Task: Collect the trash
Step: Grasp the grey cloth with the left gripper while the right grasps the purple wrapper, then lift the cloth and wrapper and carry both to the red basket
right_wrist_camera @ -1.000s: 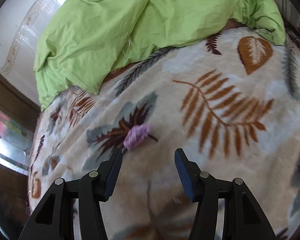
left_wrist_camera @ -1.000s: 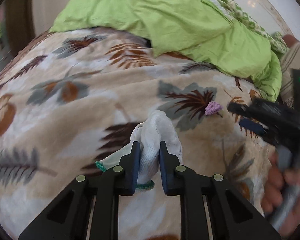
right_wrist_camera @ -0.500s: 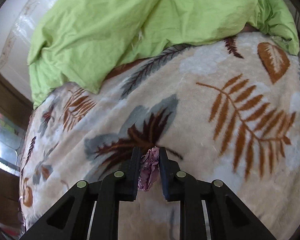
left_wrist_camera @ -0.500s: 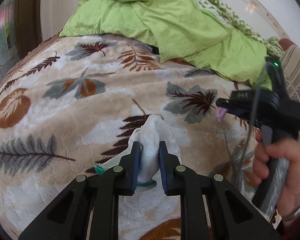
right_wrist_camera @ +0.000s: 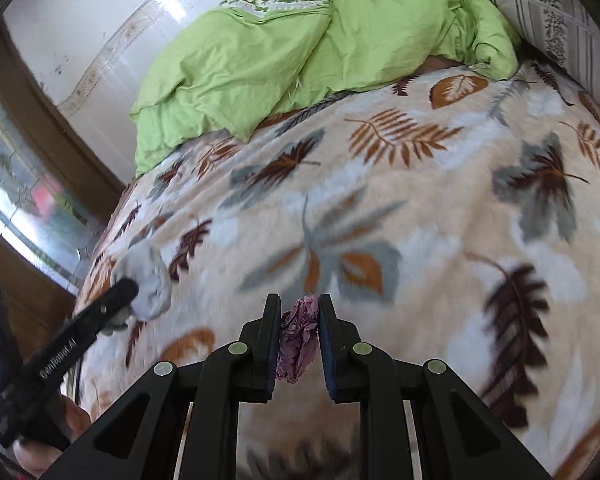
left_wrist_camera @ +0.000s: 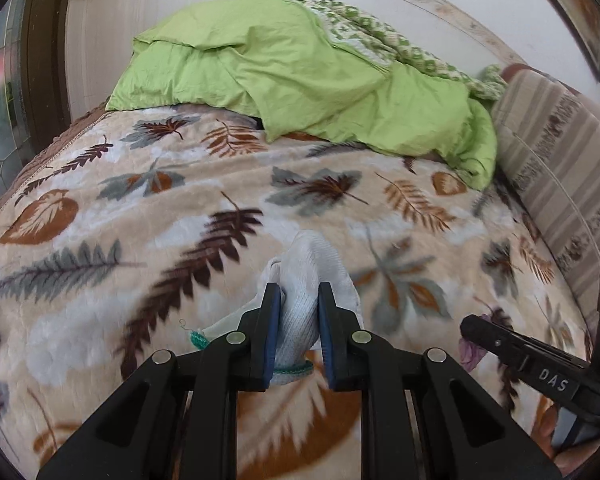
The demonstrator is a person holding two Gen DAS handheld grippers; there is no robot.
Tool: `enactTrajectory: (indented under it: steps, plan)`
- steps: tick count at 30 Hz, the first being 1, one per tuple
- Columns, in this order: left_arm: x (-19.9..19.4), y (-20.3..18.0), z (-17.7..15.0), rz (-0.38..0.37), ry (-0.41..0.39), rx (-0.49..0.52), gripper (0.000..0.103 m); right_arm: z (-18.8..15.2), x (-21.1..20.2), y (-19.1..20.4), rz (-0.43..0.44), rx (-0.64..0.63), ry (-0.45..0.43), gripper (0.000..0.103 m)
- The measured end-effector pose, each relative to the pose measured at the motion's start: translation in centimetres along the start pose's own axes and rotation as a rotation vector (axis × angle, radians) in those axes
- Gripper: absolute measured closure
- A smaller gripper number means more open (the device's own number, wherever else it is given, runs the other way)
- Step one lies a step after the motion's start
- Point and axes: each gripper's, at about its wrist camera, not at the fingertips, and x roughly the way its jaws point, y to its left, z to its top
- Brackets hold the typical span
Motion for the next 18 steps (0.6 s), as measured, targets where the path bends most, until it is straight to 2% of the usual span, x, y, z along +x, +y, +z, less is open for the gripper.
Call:
enactTrajectory:
  steps: [5, 7, 9, 14, 18]
  plan:
    - [-4.0, -1.4, -3.9, 0.012, -0.014, 0.039, 0.085, -3.8, -3.4, 0.8, -0.028, -0.081, -0.04, 0.084]
    - [-5.3, -1.6, -4.7, 0.006, -0.022, 0.038, 0.085, -4.3, -4.3, 0.7, 0.003, -0.06, -0.052, 0.084]
    - [-7.0, -2.3, -5.4, 0.004, -0.037, 0.05, 0.085, -4.6, -5.5, 0.9, -0.002, -0.066, -0.093, 0.084]
    - [-10.6, -3.7, -6.0, -0.011, -0.075, 0.092, 0.085, -6.0, -8.1, 1.1, 0.01, -0.066, -0.118, 0.084]
    - [-11.4, -4.2, -5.6, -0.019, -0.058, 0.112, 0.085, -6.3, -10.1, 0.4, -0.005, -0.044, -0.144, 0.084]
